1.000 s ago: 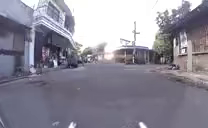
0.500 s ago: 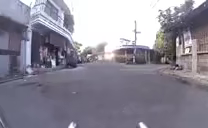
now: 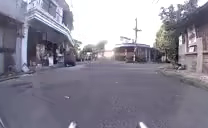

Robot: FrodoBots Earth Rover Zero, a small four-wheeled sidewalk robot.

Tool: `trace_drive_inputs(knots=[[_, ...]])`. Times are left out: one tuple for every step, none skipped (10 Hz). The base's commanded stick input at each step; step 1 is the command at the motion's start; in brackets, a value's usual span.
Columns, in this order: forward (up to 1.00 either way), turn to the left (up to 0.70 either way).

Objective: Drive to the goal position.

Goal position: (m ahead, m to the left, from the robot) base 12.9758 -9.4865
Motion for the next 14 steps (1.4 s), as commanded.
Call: trace_drive_inputs(knots=[[0.7, 0.0], [0.7, 0.0], [0.7, 0.0], [0.7, 0.0], [0.7, -0.01], [0.7, -0.13], [0.7, -0.33], [0.7, -0.35], [0.7, -0.33], [0.7, -0.23], [0.7, -0.04], [0.7, 0.0], [0.7, 0.0], [0.7, 0.0]])
